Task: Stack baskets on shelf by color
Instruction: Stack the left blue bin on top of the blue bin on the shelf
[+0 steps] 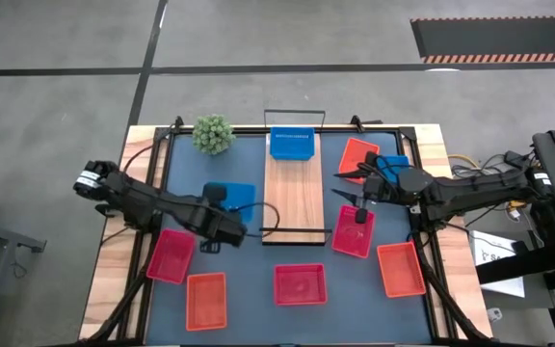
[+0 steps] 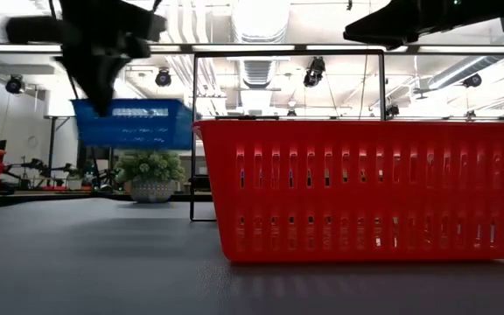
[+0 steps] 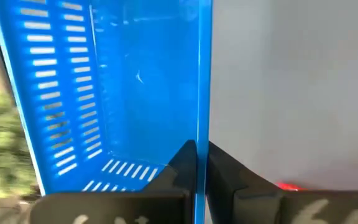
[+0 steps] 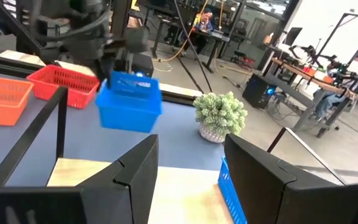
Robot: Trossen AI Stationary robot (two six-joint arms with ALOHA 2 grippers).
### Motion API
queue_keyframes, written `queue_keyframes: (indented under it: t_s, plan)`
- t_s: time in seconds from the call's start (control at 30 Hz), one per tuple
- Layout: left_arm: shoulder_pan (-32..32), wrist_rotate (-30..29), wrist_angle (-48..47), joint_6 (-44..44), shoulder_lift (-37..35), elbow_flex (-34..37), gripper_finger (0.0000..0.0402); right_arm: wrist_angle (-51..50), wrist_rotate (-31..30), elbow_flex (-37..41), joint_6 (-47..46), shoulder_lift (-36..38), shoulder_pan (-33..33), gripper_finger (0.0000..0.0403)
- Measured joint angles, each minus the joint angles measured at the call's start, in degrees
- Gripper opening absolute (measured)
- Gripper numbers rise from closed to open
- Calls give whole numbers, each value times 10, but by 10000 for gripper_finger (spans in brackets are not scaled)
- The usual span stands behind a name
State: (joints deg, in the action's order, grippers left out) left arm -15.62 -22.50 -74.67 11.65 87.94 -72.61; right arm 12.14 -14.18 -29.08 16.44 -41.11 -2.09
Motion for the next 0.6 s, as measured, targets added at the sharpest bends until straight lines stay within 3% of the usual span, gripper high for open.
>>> queue_keyframes:
  t_s: [0.13, 0.27, 0.6]
  plan:
    - [44, -29, 38, -52, 0, -9, 0, -8, 0, 1, 0, 12, 0, 178]
    - [91, -30, 150, -129, 0, -3, 0, -23, 1, 1, -4, 20, 0, 178]
    - [148, 45, 365, -229, 3, 12, 0, -29, 2, 3, -4, 25, 0, 178]
